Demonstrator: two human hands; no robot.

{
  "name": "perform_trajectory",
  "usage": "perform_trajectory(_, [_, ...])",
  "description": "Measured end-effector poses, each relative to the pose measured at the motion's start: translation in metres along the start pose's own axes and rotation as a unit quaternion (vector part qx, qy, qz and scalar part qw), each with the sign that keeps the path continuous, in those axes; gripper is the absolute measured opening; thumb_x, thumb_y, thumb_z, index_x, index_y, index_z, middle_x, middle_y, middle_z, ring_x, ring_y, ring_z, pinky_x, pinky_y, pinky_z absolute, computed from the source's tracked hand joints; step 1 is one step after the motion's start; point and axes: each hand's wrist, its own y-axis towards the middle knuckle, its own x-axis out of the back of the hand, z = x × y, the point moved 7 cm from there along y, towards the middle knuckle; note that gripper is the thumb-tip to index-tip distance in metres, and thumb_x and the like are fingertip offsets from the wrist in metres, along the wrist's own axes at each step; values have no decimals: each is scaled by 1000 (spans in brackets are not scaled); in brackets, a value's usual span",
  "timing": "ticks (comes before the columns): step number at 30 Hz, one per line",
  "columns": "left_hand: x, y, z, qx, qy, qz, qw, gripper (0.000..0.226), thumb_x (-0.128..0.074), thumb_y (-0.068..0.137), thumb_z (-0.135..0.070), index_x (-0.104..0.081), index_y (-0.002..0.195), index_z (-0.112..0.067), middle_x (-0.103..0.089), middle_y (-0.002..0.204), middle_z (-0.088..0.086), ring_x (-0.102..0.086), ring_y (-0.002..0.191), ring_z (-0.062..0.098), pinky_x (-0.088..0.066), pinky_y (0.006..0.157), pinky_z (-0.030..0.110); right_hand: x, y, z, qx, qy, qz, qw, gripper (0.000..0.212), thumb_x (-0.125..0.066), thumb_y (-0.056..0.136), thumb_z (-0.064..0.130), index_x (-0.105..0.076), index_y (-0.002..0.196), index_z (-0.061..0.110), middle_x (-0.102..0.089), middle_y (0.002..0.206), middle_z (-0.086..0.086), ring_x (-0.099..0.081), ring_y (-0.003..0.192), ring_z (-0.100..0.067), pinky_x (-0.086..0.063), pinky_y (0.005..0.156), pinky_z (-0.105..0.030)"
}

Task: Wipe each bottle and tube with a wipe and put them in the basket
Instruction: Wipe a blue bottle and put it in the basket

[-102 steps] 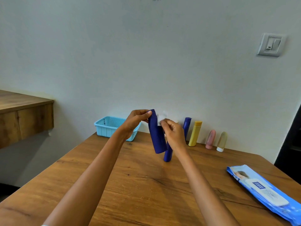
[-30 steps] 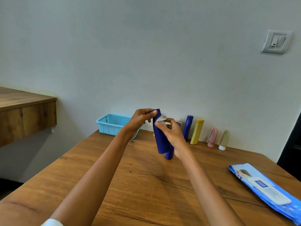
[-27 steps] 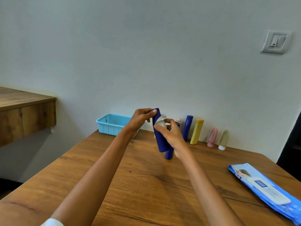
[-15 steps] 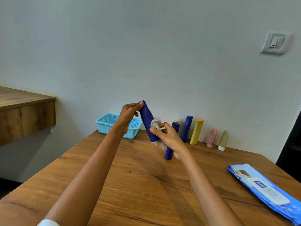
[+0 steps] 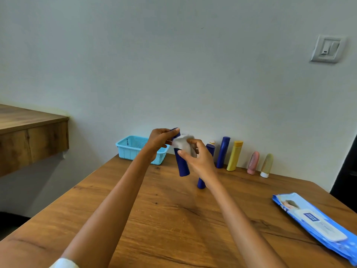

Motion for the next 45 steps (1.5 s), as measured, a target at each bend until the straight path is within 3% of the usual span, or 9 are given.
perform_trajectory(7, [-26,-5,-2,81,66,40,994,39,-59,84,-52,-62,78,-13,-65,75,2,-63,64,12,-47,51,21,-2,-3,6,41,-35,-67,996,52,-66,86,28,-44,132,15,-57,126,-1,-56,110,-13,-49,84,-20])
perform_trajectory(12, [-24,-5,-2,91,96,69,989,50,-53,80,-65,-63,85,-16,-67,83,-3,-64,78,13,-48,62,26,-1,-3,4,51,-6,-49,997,38,-61,90,24,-49,125,17,-60,117,3,-59,95,-11,-48,70,-16])
perform_trajectory(17, [-17,-2,-4,79,16,119,990,40,-59,83,-52,-67,95,-14,-70,92,4,-66,83,17,-54,69,27,0,-2,5,54,19,-28,998,37,-58,92,26,-49,128,23,-50,106,20,-52,83,8,-44,59,-6])
perform_trajectory(23, [-13,-3,-11,64,5,143,988,23,-67,82,-35,-65,96,-16,-71,92,2,-70,75,12,-54,65,23,6,0,7,34,67,-42,996,37,-52,95,27,-48,132,26,-50,112,13,-56,89,-6,-51,68,-18])
perform_trajectory(28, [-8,-5,-12,68,-40,94,993,30,-70,82,-31,-67,101,-8,-69,96,9,-67,78,20,-54,65,25,-1,-2,6,25,71,22,997,45,-55,93,33,-44,136,28,-49,111,19,-54,97,-5,-52,77,-22])
perform_trajectory(32, [11,-1,-7,89,-78,-12,993,42,-71,82,-27,-59,113,-2,-66,105,14,-64,91,27,-55,80,35,3,-4,-9,-6,98,22,995,38,-56,87,45,-60,116,20,-64,111,5,-61,99,-13,-53,69,-18])
perform_trajectory(39, [32,-2,-1,95,-98,-78,988,28,-72,81,-22,-57,99,-7,-63,87,6,-62,75,19,-54,71,31,10,-2,-22,-21,-5,52,998,8,-67,85,17,-70,91,20,-68,86,2,-68,70,-7,-58,67,-24])
perform_trajectory(42, [30,-2,0,107,-87,-58,989,35,-72,81,-23,-56,107,-5,-63,88,6,-62,77,19,-54,67,29,26,0,-8,22,-45,-30,998,7,-65,86,15,-62,89,20,-65,84,6,-64,76,-10,-56,66,-24])
perform_trajectory(45, [20,-3,-1,111,-59,-35,991,36,-72,81,-25,-59,108,-4,-65,93,8,-63,81,21,-53,66,29,40,2,3,11,163,-115,980,19,-63,87,8,-56,91,25,-65,90,3,-66,76,-11,-56,63,-24])
